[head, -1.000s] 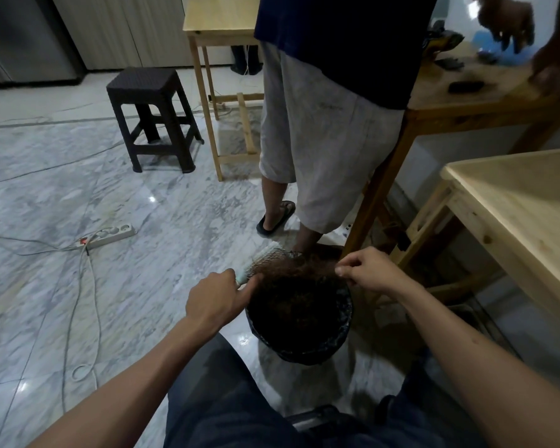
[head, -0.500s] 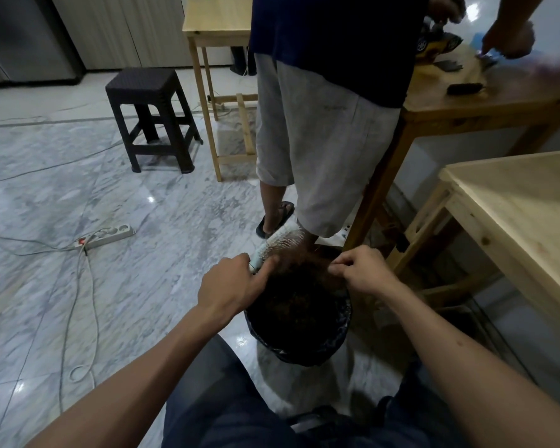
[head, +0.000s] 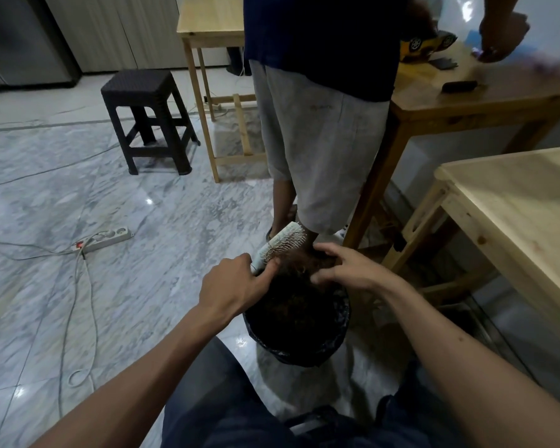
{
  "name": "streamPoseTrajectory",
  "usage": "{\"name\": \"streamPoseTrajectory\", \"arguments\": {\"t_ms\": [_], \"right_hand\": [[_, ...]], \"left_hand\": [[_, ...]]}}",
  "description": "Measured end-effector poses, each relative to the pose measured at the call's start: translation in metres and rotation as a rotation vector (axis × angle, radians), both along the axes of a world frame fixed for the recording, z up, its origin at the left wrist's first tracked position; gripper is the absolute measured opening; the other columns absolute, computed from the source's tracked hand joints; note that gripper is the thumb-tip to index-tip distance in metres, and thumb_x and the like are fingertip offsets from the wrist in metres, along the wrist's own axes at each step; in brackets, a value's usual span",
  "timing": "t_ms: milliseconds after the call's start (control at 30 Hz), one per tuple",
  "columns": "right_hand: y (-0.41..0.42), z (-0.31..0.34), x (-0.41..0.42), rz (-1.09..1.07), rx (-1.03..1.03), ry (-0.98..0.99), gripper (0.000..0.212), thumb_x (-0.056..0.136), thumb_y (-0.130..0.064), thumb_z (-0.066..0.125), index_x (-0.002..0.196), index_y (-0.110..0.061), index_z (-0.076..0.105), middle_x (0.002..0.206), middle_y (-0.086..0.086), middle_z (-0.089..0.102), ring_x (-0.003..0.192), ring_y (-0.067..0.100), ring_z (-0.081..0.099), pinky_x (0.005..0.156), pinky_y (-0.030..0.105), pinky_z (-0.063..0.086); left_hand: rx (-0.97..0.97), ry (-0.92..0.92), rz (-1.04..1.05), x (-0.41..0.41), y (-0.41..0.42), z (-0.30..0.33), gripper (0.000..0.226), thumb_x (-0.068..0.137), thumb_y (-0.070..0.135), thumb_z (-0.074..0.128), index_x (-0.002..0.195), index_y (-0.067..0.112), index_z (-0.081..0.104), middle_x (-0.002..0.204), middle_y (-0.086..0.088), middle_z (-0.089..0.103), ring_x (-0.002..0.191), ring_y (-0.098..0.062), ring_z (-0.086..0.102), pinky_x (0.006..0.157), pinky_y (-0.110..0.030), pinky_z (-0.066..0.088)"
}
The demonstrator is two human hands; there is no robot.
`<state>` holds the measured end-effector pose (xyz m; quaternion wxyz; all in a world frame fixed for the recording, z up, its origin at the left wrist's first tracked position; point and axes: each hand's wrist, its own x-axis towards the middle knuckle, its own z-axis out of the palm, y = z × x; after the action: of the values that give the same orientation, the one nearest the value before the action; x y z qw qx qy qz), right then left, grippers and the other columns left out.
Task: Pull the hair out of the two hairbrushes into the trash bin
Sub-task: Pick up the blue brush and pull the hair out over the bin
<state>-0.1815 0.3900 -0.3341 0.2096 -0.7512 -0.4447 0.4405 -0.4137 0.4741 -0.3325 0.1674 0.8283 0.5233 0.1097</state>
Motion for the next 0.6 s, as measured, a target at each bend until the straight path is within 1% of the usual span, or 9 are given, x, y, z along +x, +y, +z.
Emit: {"name": "streamPoseTrajectory", "arguments": {"t_ms": [67, 133, 167, 233, 267, 300, 467, 533, 600], "right_hand": [[0.001, 0.000, -0.005, -0.010, 0.115, 0.115, 0.064, 0.079, -0.041, 0.086, 0.139, -0.033, 0.063, 0.141, -0.006, 0.063, 0.127, 0.012, 0.059, 0.110, 0.036, 0.046], [0.002, -0.004, -0.011, -0.031, 0.179, 0.100, 0.035, 0.083, -0.040, 0.084, 0.116, -0.027, 0.079, 0.111, -0.009, 0.079, 0.106, 0.008, 0.072, 0.100, 0.033, 0.055], [0.002, -0.006, -0.012, -0.052, 0.193, 0.069, 0.025, 0.085, -0.039, 0.082, 0.107, -0.025, 0.083, 0.100, -0.008, 0.081, 0.098, 0.008, 0.074, 0.092, 0.029, 0.057], [0.002, -0.009, -0.012, -0.090, 0.189, -0.025, 0.017, 0.088, -0.037, 0.080, 0.098, -0.024, 0.085, 0.091, -0.008, 0.080, 0.090, 0.005, 0.073, 0.077, 0.019, 0.053], [0.001, -0.011, -0.011, -0.105, 0.176, -0.062, 0.015, 0.088, -0.035, 0.080, 0.097, -0.025, 0.085, 0.090, -0.009, 0.080, 0.090, 0.004, 0.072, 0.075, 0.018, 0.052], [-0.001, -0.013, -0.010, -0.124, 0.162, -0.085, 0.013, 0.088, -0.034, 0.080, 0.096, -0.026, 0.085, 0.091, -0.009, 0.079, 0.091, 0.004, 0.071, 0.076, 0.018, 0.051], [-0.007, -0.025, 0.000, -0.191, 0.094, -0.180, 0.007, 0.088, -0.033, 0.079, 0.091, -0.028, 0.084, 0.089, -0.007, 0.078, 0.095, 0.011, 0.070, 0.087, 0.031, 0.055], [-0.009, -0.030, 0.002, -0.217, 0.046, -0.205, 0.009, 0.088, -0.032, 0.079, 0.093, -0.025, 0.084, 0.096, -0.007, 0.076, 0.102, 0.013, 0.068, 0.092, 0.034, 0.053], [-0.011, -0.037, 0.006, -0.260, -0.005, -0.243, 0.011, 0.088, -0.031, 0.080, 0.096, -0.023, 0.083, 0.107, -0.003, 0.076, 0.110, 0.017, 0.066, 0.100, 0.040, 0.053]], "left_hand": [[-0.025, -0.016, -0.005, 0.003, -0.003, 0.004, 0.065, 0.081, 0.081, 0.037, 0.062, 0.019, 0.041, 0.055, 0.002, 0.048, 0.051, -0.018, 0.049, 0.050, -0.030, 0.034], [-0.041, -0.034, -0.007, 0.005, -0.005, 0.008, 0.068, 0.080, 0.085, 0.035, 0.060, 0.019, 0.033, 0.051, 0.005, 0.038, 0.047, -0.016, 0.040, 0.049, -0.030, 0.028], [-0.050, -0.048, -0.001, 0.006, -0.005, 0.010, 0.071, 0.079, 0.087, 0.034, 0.059, 0.019, 0.030, 0.050, 0.005, 0.034, 0.045, -0.015, 0.036, 0.048, -0.029, 0.026], [-0.045, -0.071, 0.019, 0.006, -0.003, 0.012, 0.076, 0.077, 0.091, 0.030, 0.057, 0.018, 0.027, 0.047, 0.005, 0.029, 0.042, -0.015, 0.032, 0.048, -0.028, 0.026], [-0.035, -0.074, 0.030, 0.006, -0.002, 0.013, 0.077, 0.077, 0.091, 0.030, 0.056, 0.017, 0.027, 0.047, 0.004, 0.028, 0.041, -0.016, 0.031, 0.047, -0.027, 0.026], [-0.030, -0.075, 0.041, 0.005, 0.000, 0.015, 0.079, 0.077, 0.091, 0.030, 0.057, 0.015, 0.026, 0.046, 0.003, 0.027, 0.041, -0.016, 0.031, 0.046, -0.027, 0.026], [-0.071, -0.167, 0.123, 0.006, 0.006, 0.021, 0.080, 0.074, 0.094, 0.031, 0.056, 0.015, 0.024, 0.047, 0.002, 0.026, 0.040, -0.017, 0.029, 0.047, -0.030, 0.027], [-0.073, -0.228, 0.164, 0.006, 0.009, 0.026, 0.079, 0.076, 0.092, 0.032, 0.056, 0.016, 0.022, 0.046, 0.003, 0.024, 0.041, -0.017, 0.027, 0.047, -0.030, 0.024], [-0.058, -0.287, 0.199, 0.006, 0.011, 0.033, 0.078, 0.078, 0.090, 0.033, 0.057, 0.016, 0.022, 0.047, 0.002, 0.025, 0.042, -0.018, 0.027, 0.048, -0.030, 0.023]]}}
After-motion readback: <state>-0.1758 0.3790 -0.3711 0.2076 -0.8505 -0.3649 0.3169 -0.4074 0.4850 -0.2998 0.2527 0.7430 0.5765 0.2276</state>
